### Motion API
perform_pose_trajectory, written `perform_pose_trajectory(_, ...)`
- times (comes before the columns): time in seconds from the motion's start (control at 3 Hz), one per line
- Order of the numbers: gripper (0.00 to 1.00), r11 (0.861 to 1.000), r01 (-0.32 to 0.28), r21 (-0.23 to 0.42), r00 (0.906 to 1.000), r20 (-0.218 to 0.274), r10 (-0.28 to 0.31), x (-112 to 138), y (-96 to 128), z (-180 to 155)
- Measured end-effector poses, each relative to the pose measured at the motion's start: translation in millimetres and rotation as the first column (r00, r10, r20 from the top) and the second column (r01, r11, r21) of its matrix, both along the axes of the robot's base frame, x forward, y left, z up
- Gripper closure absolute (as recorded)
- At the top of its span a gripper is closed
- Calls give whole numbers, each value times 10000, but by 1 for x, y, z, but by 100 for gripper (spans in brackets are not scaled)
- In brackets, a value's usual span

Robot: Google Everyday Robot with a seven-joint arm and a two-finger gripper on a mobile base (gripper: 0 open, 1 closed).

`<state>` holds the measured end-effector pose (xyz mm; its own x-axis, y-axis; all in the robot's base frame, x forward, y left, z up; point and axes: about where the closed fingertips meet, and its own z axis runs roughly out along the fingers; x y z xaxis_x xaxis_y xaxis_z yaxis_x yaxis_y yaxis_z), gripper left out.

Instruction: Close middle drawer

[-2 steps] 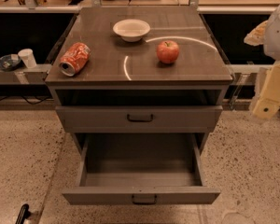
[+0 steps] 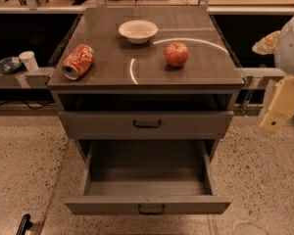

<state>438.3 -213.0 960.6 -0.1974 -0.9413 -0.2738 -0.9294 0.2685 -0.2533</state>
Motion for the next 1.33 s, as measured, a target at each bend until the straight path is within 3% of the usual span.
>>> perform_pose_trajectory(0.33, 0, 9863, -537, 1563, 9980, -242, 582, -11, 5, -75)
perform_pose_trajectory(0.67, 0, 9298, -467, 3650, 9982, -186, 574, -27, 5, -158)
perform_pose_trajectory(1.0, 0, 8448, -396, 5336, 9989, 6, 464, -44, 7, -202)
perform_pose_trajectory(1.33, 0, 8116, -478, 5823, 9987, 159, 474, -48, 7, -211)
